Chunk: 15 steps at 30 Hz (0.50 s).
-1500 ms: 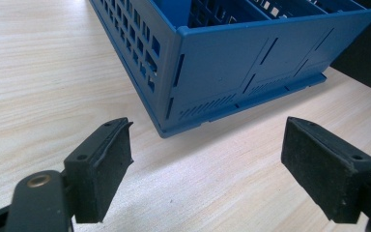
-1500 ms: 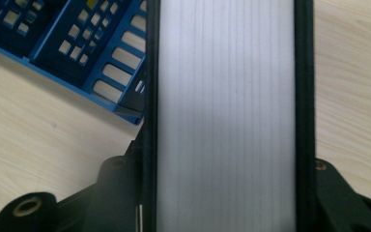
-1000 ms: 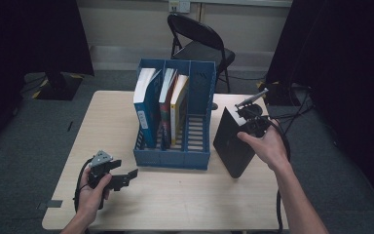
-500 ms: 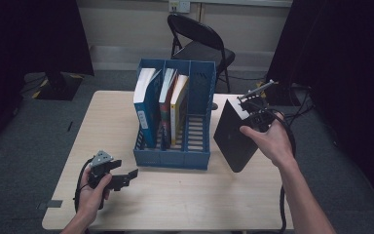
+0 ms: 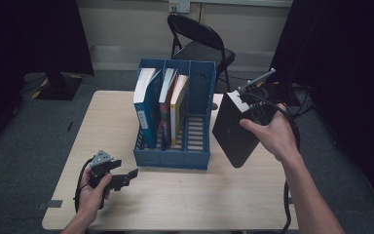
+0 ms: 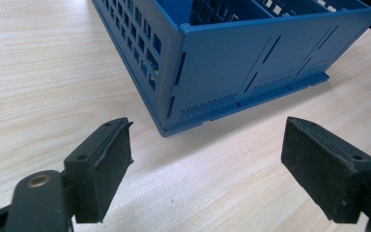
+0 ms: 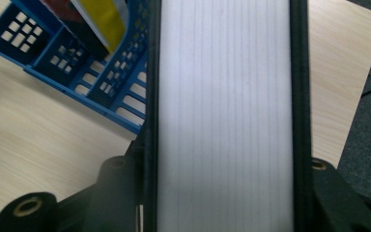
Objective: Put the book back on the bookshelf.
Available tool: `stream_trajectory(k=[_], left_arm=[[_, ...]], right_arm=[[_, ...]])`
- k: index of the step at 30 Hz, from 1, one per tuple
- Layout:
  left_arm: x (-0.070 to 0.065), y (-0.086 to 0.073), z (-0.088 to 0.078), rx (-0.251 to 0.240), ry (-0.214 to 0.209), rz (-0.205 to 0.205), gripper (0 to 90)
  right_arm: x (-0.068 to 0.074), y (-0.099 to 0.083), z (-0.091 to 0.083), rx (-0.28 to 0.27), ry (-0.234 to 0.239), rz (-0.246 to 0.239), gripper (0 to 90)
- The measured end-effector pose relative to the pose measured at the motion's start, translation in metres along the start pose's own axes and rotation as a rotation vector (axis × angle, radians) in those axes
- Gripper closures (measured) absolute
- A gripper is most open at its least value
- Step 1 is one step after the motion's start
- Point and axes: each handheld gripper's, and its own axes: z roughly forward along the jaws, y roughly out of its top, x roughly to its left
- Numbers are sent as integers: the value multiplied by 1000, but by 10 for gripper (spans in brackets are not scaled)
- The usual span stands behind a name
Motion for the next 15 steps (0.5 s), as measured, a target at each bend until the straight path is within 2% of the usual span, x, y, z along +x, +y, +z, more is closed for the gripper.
stream_trajectory(k=[4, 7, 11, 15], left_arm=[[1, 0, -1, -1, 1, -3, 178], [1, 0, 0, -2, -1, -3, 178], [1, 0, 0, 0, 1, -2, 178], [0, 0, -1, 0, -2, 3, 179]], right_arm=[[6, 7, -5, -8, 21, -9, 536], [13, 14, -5, -6, 19, -21, 536], [23, 24, -1, -1, 25, -39, 536], [30, 34, 7, -4, 62, -42, 536]])
